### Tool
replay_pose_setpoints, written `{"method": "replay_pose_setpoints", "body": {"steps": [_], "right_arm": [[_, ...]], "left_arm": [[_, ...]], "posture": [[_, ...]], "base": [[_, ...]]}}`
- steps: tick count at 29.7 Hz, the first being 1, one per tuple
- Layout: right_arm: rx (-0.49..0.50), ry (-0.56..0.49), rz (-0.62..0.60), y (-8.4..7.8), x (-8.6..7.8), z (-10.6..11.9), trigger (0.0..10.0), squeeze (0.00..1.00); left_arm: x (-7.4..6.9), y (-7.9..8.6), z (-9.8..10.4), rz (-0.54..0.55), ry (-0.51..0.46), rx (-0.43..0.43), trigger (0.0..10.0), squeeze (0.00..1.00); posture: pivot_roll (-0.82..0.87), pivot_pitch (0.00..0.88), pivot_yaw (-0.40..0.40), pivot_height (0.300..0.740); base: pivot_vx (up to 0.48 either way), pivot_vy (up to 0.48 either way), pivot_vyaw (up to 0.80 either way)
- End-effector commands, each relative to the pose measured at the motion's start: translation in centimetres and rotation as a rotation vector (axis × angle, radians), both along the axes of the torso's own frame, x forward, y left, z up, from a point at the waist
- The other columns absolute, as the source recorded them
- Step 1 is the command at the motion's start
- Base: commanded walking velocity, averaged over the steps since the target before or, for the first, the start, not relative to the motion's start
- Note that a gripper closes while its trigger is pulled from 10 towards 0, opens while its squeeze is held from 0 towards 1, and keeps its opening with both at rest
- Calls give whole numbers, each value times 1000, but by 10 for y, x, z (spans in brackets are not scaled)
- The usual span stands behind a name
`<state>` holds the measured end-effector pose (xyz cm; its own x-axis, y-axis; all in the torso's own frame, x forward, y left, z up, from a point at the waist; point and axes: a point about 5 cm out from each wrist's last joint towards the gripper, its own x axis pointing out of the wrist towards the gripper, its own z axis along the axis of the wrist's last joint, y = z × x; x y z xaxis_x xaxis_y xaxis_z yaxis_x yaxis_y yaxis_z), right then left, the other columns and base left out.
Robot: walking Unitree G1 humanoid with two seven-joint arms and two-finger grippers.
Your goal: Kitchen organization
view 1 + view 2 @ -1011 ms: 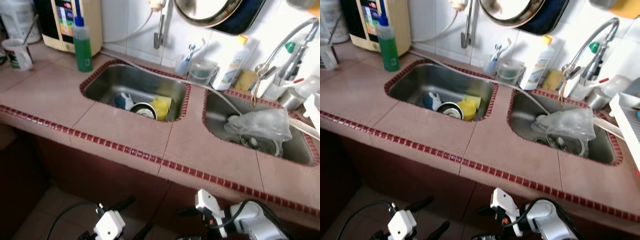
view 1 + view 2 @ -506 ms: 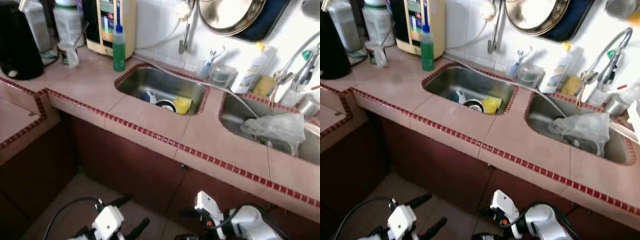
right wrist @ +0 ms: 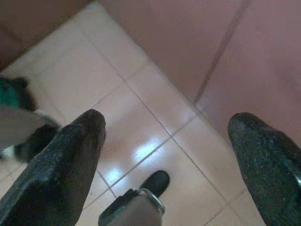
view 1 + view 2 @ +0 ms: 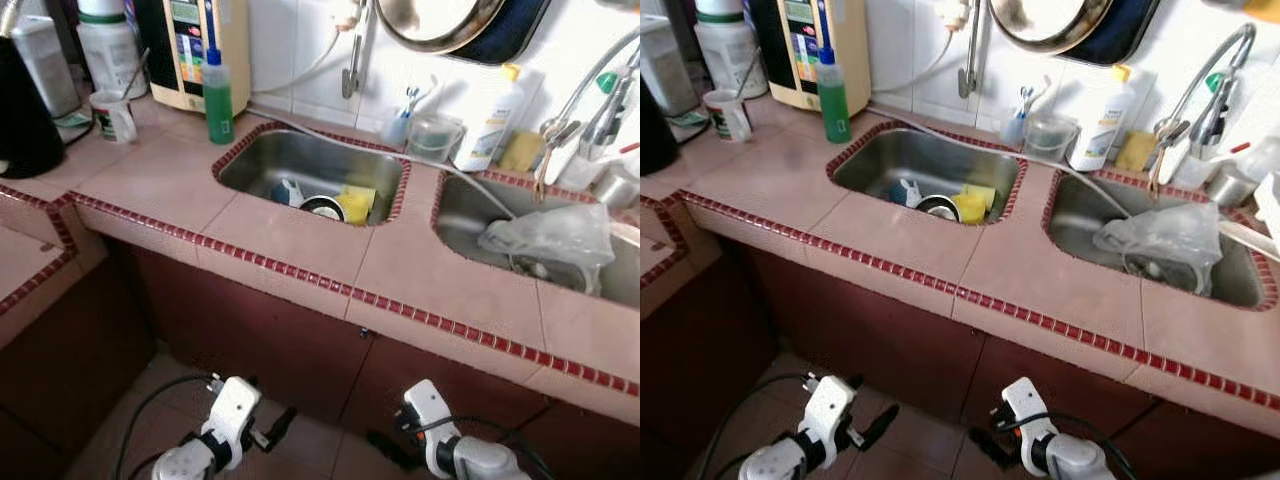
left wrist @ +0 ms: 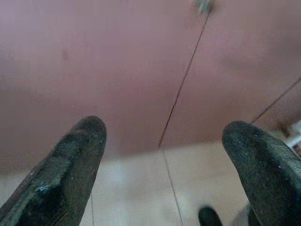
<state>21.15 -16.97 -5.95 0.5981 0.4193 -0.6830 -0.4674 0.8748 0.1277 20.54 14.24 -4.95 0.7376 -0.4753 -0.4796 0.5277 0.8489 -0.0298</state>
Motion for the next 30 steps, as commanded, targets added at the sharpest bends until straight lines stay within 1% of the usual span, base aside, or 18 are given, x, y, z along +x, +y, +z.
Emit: {"method": "replay_pose_setpoints", "body": {"steps": [1,2,3,5,6,7,8,10,12,13,14,17,19,21,23,25,27,30], "right_arm": [[-55,34,-107,-8,-10,-8,10000,0],[-70,43,-129,-9,-12,-10,10000,0],[-65,70,-185,-11,-18,-14,10000,0],[-82,94,-219,-14,-24,-18,10000,0],[-116,103,-226,-16,-28,-20,10000,0],[-180,127,-248,-21,-37,-25,10000,0],[-205,137,-255,-22,-41,-27,10000,0],[-221,143,-262,-23,-44,-28,10000,0],[-254,168,-254,-21,-48,-31,10000,0],[-305,193,-232,-20,-52,-34,10000,0],[-332,209,-213,-17,-55,-36,10000,0],[-342,212,-191,-14,-56,-37,10000,0],[-344,196,-139,-4,-55,-37,10000,0],[-349,189,-111,-1,-54,-37,10000,0],[-354,186,-101,1,-54,-37,10000,0],[-367,192,-94,3,-54,-38,10000,0],[-372,199,-100,2,-55,-38,10000,0],[-370,207,-114,1,-55,-38,10000,0]], "left_arm": [[-9,0,-13,9,88,85,10000,0],[-12,1,-16,2,106,112,10000,0],[-20,3,-22,8,153,150,10000,0],[-27,7,-28,44,208,171,10000,0],[-32,10,-32,80,240,182,10000,0],[-41,15,-38,160,308,206,10000,0],[-45,16,-41,181,323,217,10000,0],[-49,13,-43,191,342,221,10000,0],[-50,5,-44,148,329,246,10000,0],[-52,-2,-45,145,345,215,10000,0],[-52,-5,-45,135,347,216,10000,0],[-53,-7,-46,122,354,226,10000,0],[-52,-8,-45,112,352,234,10000,0],[-51,-8,-45,103,352,243,10000,0],[-50,-8,-45,102,352,242,10000,0],[-43,-9,-42,84,337,253,10000,0],[-40,-11,-41,75,331,253,10000,0],[-39,-13,-41,66,332,252,10000,0]], "posture": [[22,15,-53,740],[18,14,-51,740],[12,12,-47,740],[13,10,-45,740],[19,4,-48,740],[20,0,-46,740],[19,0,-46,740],[18,0,-42,740],[20,0,-43,740],[20,0,-43,740],[17,0,-41,740],[19,0,-42,740],[22,0,-37,740],[20,0,-32,740],[20,0,-32,740],[15,0,-26,740],[12,0,-24,740],[8,0,-22,740]], "base": [[0,0,0],[0,0,0],[0,0,0],[0,0,0],[0,0,0],[0,0,0],[0,0,0],[0,0,0],[0,0,0],[0,0,0],[0,0,-781],[0,0,-773],[0,0,-744],[0,0,-744],[0,0,-744],[0,0,-744],[0,0,-737],[0,0,-729]]}}
